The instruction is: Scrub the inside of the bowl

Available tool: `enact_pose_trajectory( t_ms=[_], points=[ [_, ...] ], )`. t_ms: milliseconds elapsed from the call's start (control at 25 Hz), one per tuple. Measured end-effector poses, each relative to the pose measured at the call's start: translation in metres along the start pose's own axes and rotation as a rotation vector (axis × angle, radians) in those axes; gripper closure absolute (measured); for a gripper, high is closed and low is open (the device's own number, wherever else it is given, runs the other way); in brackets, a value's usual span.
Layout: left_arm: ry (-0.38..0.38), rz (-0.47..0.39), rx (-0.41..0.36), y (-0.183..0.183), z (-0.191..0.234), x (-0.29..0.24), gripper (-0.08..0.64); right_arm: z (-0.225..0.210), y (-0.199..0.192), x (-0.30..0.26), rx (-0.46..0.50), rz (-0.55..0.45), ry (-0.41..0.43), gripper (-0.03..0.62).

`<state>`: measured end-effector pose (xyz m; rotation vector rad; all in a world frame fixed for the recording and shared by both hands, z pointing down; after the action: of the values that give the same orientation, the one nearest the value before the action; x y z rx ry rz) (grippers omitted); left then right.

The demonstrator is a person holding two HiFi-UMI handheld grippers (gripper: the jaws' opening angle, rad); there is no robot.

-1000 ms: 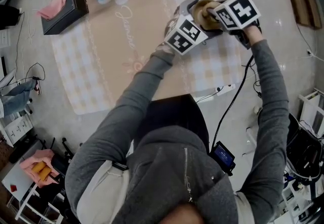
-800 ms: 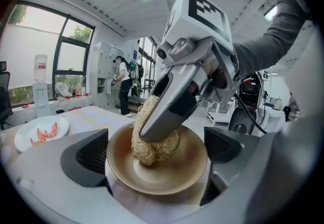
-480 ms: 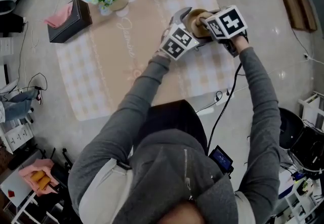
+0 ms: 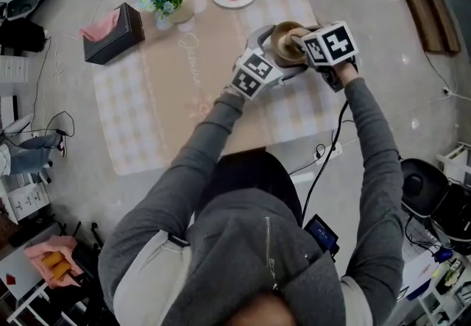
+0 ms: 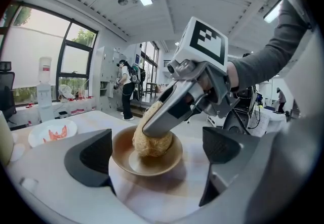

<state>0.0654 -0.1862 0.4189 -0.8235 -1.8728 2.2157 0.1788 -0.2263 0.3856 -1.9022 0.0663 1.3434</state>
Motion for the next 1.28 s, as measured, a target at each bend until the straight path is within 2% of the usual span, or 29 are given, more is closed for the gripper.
enact_pose_trajectory(
  t_ms=[160, 360, 520, 720, 800, 920, 1040, 1120, 1280],
  points=[
    [0.019, -0.028, 0.020, 0.004, -0.013, 0.014, 0.035, 0.008, -0.009, 0.029, -0.106, -0.180, -0.008, 0.468],
    [0.106, -0.120, 0.003, 0.018, -0.031, 0.037, 0.164, 0.023, -0.034, 0.072, -0.239, -0.453, -0.066, 0.465],
    [0.160, -0.180, -0.010, 0.026, -0.046, 0.057, 0.291, 0.043, -0.070, 0.104, -0.312, -0.635, -0.186, 0.463],
    [0.152, -0.225, -0.027, 0.027, -0.073, 0.074, 0.394, 0.085, -0.124, 0.130, -0.459, -0.837, -0.321, 0.460],
    [0.150, -0.244, -0.033, 0.027, -0.086, 0.081, 0.439, 0.107, -0.145, 0.135, -0.499, -0.880, -0.358, 0.460],
    [0.134, -0.266, -0.022, 0.028, -0.103, 0.089, 0.497, 0.142, -0.166, 0.137, -0.504, -0.923, -0.383, 0.460],
    [0.108, -0.262, -0.029, 0.021, -0.119, 0.095, 0.545, 0.162, -0.185, 0.138, -0.534, -0.926, -0.418, 0.461],
    [0.092, -0.249, -0.038, 0.014, -0.128, 0.099, 0.551, 0.167, -0.195, 0.140, -0.553, -0.912, -0.447, 0.463],
    [0.051, -0.229, 0.004, 0.000, -0.144, 0.103, 0.551, 0.170, -0.208, 0.150, -0.558, -0.926, -0.489, 0.466]
  ],
)
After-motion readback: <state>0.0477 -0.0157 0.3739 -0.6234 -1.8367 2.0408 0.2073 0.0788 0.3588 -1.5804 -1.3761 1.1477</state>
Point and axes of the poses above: the fingertips, and each gripper's own axes: x backward along the fingers, z to its left, y out of its top, the point moved 9 cm from there along x, backward along the fingers, and after that the axes turned 1 degree about y, right-handed, at the moved point
